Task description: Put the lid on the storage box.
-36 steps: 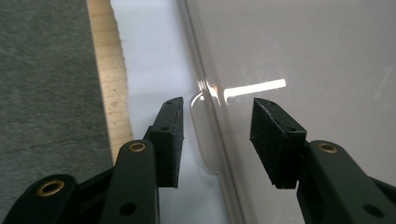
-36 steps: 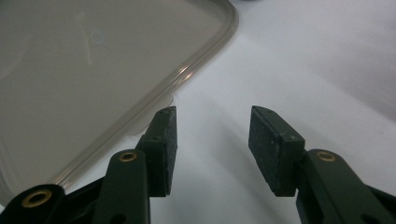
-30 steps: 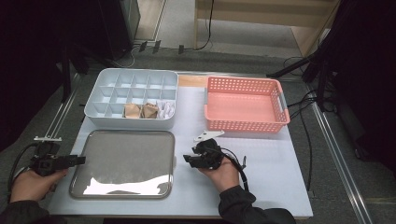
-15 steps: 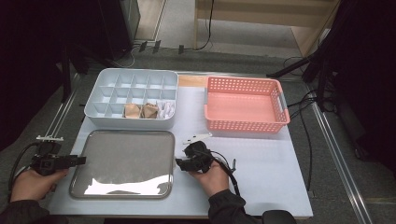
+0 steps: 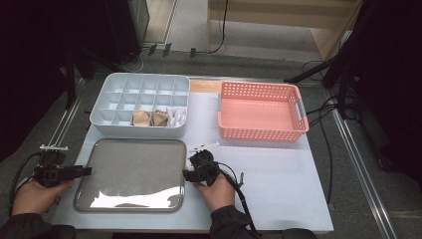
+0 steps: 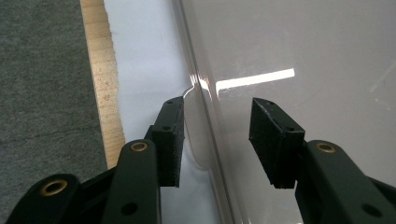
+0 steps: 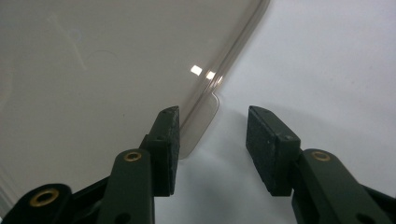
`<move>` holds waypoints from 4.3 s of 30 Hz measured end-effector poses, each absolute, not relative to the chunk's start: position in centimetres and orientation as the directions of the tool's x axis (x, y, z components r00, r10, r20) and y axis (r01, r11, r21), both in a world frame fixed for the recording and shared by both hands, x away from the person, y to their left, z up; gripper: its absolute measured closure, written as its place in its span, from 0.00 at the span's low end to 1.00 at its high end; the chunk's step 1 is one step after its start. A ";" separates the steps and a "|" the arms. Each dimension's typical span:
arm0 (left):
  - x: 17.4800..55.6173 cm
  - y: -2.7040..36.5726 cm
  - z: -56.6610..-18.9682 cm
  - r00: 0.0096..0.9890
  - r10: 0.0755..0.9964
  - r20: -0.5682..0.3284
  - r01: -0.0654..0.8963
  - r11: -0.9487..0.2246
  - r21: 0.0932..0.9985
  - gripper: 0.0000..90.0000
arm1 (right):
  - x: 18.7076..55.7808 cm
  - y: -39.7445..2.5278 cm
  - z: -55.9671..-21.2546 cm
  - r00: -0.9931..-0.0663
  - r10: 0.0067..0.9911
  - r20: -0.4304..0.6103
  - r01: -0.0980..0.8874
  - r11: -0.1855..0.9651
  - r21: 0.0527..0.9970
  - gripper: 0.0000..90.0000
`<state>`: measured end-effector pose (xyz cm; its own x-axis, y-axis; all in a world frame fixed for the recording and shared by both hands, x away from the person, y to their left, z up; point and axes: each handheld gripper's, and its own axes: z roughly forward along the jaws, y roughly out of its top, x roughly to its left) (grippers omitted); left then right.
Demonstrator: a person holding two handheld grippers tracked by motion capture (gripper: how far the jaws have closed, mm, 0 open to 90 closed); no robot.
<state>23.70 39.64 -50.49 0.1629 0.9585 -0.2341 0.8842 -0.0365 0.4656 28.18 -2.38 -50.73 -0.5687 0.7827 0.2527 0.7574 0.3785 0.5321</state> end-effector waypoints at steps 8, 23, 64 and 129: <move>23.6 39.5 -50.5 0.162 0.960 -0.229 0.884 -0.038 0.466 0.64 | 28.4 -1.1 -50.6 -0.507 0.812 0.287 0.813 0.340 0.472 0.66; 23.6 39.3 -50.4 0.110 0.964 -0.242 0.900 0.007 0.435 0.68 | 28.7 -0.3 -50.3 -0.359 0.862 0.357 0.903 0.225 0.365 0.66; 23.8 40.3 -50.3 -0.010 0.930 -0.367 0.926 0.147 0.348 0.73 | 28.9 -1.1 -50.6 -0.269 0.864 0.426 0.930 0.119 0.348 0.73; 23.1 38.3 -46.9 0.042 0.909 -0.414 0.905 0.141 0.402 0.81 | 28.1 -3.8 -48.9 -0.236 0.860 0.453 0.908 0.028 0.419 0.76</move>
<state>23.14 38.31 -46.91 0.0421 0.9093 -0.4141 0.9047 0.1411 0.4020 28.10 -3.78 -48.90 -0.2355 0.8600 0.4526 0.9077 0.0282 0.4188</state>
